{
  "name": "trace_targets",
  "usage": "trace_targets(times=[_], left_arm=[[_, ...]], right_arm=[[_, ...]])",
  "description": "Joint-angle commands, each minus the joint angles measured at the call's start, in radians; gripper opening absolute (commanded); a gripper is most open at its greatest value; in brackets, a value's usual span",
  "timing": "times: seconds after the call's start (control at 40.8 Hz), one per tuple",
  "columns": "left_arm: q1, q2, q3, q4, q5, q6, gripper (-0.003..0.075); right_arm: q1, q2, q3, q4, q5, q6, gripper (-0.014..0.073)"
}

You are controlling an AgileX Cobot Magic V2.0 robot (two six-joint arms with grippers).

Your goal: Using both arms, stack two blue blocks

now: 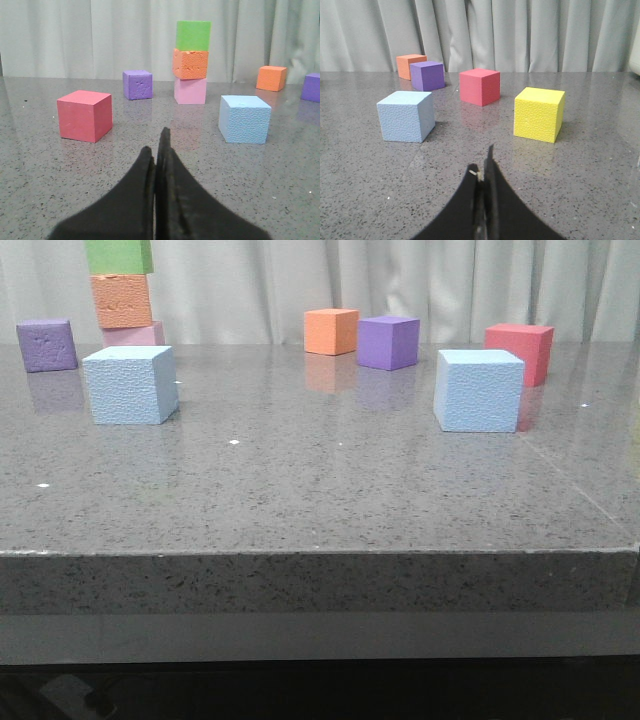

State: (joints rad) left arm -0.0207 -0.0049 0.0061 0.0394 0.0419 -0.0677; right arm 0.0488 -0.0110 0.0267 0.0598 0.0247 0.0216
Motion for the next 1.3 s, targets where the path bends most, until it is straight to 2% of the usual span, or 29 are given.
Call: trace_targets(times=[0.0,0.147,0.367,0.563,0.808,0.93,1.053,1.151,1.273], left_arm=[[0.004,-0.018,0.002,-0.001,-0.086,0.000,-0.0020],[0.004,-0.018,0.002,-0.001,-0.092,0.000,-0.0020],[0.004,-0.018,-0.003,-0.001,-0.171,0.000,-0.0020],[0.004,-0.014,-0.147,-0.022,-0.159,-0.007,-0.0020],[0.004,0.032,-0.487,-0.039,0.117,-0.007,-0.0020],[0.004,0.139,-0.671,-0.039,0.327,-0.007,-0.0020],[0.004,0.259,-0.788,-0.031,0.507,-0.007,-0.0020],[0.004,0.327,-0.811,-0.031,0.529,-0.007,-0.0020],[0.004,0.386,-0.811,-0.031,0.526,-0.007,-0.0020]], right_arm=[[-0.001,-0.017,-0.005,-0.007,-0.077,-0.002,-0.0119],[-0.001,-0.017,-0.005,-0.007,-0.077,-0.002,-0.0119],[0.000,-0.017,-0.017,-0.007,-0.113,-0.002,-0.0119],[0.000,-0.017,-0.181,-0.009,0.019,-0.003,-0.0119],[0.000,0.076,-0.450,-0.044,0.255,-0.003,-0.0119],[0.000,0.174,-0.569,-0.044,0.364,-0.003,-0.0119],[0.000,0.281,-0.658,-0.044,0.452,-0.003,-0.0119],[0.000,0.361,-0.698,-0.044,0.513,-0.003,-0.0119],[0.000,0.433,-0.699,-0.043,0.514,-0.003,-0.0119]])
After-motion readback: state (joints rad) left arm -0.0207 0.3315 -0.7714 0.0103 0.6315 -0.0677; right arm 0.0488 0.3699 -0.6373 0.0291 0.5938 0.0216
